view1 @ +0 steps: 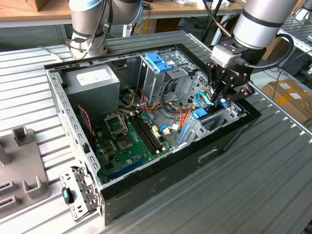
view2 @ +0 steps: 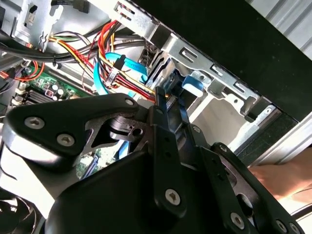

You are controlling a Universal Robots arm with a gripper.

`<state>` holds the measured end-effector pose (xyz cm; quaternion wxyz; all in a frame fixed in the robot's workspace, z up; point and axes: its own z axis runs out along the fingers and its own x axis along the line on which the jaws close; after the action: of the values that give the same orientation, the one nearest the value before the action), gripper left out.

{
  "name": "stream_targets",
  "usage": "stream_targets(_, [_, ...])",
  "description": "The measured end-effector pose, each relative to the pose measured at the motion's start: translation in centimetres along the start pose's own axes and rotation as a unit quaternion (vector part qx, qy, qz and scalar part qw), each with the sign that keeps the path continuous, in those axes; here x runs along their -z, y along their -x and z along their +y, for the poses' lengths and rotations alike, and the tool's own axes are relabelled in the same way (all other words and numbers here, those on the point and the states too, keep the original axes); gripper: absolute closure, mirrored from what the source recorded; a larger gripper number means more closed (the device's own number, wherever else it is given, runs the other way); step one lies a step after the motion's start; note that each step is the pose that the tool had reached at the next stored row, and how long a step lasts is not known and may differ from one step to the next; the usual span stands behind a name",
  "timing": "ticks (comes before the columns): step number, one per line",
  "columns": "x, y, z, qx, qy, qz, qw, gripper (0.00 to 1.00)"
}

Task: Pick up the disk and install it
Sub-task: 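Insert the second disk wire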

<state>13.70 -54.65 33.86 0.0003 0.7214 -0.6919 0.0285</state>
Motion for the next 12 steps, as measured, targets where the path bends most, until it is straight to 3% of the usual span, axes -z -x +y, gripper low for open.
stream_targets(3, [0.62, -0.02, -0.02, 0.0, 0.0, -0.0001, 1.0, 0.76])
stream_targets(7, [2.34, -0.09, -0.09, 0.0, 0.0, 0.0, 1.0, 0.76])
stream_targets(9, [2.41, -0.1, -0.08, 0.0, 0.0, -0.0001, 1.0, 0.76])
stream_targets(12, [2.44, -0.07, 0.53, 0.0, 0.0, -0.0001, 1.0, 0.76])
